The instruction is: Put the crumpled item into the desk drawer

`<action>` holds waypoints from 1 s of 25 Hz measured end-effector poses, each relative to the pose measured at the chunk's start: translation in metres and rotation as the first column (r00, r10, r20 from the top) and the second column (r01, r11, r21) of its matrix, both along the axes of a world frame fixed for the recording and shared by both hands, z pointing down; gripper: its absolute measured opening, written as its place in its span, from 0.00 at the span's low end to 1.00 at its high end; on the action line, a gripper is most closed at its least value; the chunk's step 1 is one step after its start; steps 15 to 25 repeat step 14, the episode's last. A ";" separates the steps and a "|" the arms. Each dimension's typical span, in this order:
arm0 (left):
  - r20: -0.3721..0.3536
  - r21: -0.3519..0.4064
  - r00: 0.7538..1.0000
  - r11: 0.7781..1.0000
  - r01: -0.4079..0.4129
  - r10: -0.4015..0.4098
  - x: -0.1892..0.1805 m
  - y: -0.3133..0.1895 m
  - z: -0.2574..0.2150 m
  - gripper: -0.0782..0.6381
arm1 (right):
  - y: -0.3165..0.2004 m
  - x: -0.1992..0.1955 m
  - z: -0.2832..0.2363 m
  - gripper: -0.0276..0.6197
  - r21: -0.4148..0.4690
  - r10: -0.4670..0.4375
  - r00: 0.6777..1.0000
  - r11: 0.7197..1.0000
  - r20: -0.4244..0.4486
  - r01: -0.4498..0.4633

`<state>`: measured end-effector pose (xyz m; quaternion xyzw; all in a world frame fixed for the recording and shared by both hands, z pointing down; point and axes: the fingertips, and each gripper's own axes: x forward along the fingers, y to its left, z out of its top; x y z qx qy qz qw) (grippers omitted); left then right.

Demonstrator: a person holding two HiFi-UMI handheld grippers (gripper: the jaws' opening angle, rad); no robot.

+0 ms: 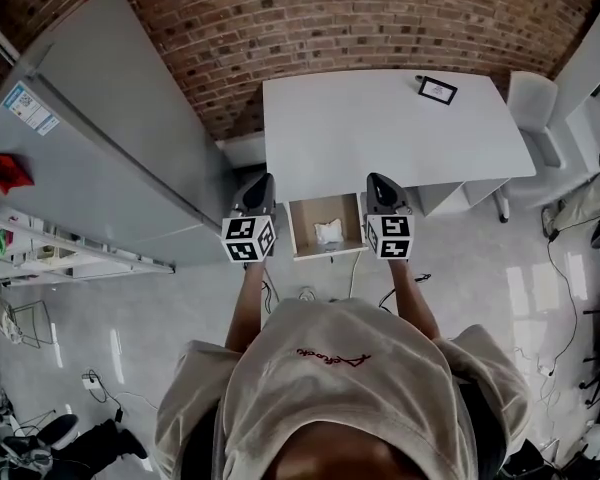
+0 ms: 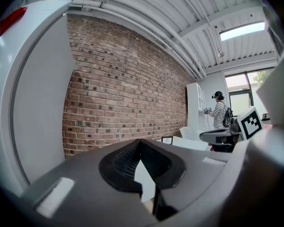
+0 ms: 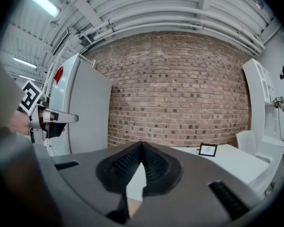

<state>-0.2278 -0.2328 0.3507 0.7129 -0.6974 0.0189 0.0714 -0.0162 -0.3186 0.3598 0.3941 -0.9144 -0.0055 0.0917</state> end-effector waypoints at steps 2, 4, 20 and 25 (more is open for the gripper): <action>-0.001 -0.001 1.000 1.000 0.000 0.000 0.001 0.000 0.001 0.12 | 0.000 -0.001 0.000 0.06 -0.001 -0.002 1.000 1.000 -0.001 0.002; 0.003 -0.003 1.000 1.000 0.000 0.000 0.002 0.001 0.002 0.12 | 0.000 -0.001 0.000 0.06 0.000 -0.005 1.000 1.000 -0.001 0.005; 0.009 -0.004 1.000 1.000 -0.002 0.002 0.007 0.001 0.004 0.12 | 0.002 -0.001 0.003 0.06 -0.002 -0.011 1.000 1.000 0.001 0.011; 0.009 -0.004 1.000 1.000 -0.002 0.002 0.007 0.001 0.004 0.12 | 0.002 -0.001 0.003 0.06 -0.002 -0.011 1.000 1.000 0.001 0.011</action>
